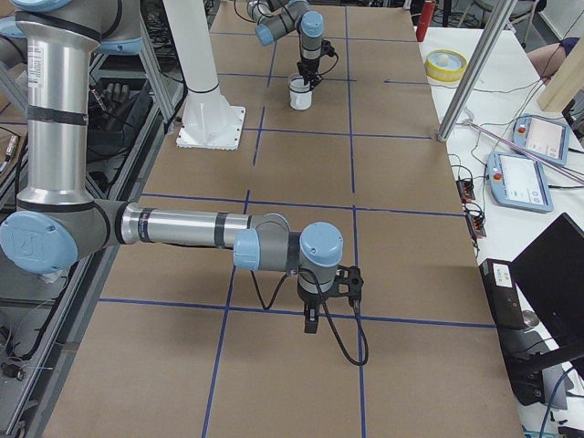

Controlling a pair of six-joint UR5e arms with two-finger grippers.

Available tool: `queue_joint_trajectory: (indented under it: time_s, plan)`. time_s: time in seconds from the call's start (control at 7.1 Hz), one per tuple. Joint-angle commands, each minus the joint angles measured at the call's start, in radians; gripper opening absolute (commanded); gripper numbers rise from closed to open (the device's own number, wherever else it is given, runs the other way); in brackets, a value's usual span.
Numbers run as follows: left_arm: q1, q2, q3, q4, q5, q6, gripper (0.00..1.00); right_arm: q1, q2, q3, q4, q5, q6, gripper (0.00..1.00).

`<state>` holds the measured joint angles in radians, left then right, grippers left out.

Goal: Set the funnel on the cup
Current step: 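Lower the glass funnel into the mug mouth and open the left gripper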

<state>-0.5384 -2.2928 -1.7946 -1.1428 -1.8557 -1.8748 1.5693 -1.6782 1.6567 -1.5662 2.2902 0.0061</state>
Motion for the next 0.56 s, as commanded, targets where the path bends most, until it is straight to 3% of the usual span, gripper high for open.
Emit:
queue_joint_trajectory:
  time_s: [0.0, 0.14, 0.42]
  plan:
    - [0.000, 0.001, -0.012, 0.001, 0.001, 0.020, 0.85, 0.000, 0.000, 0.000, 0.000, 0.000, 0.000, 1.00]
    - [-0.005, 0.004, -0.046, 0.009, 0.000, 0.093, 0.99, 0.000, 0.000, 0.000, 0.000, 0.000, 0.000, 1.00]
    - [-0.136, 0.039, -0.153, 0.006, -0.014, 0.383, 1.00, 0.000, 0.000, 0.000, 0.000, 0.000, 0.000, 1.00]
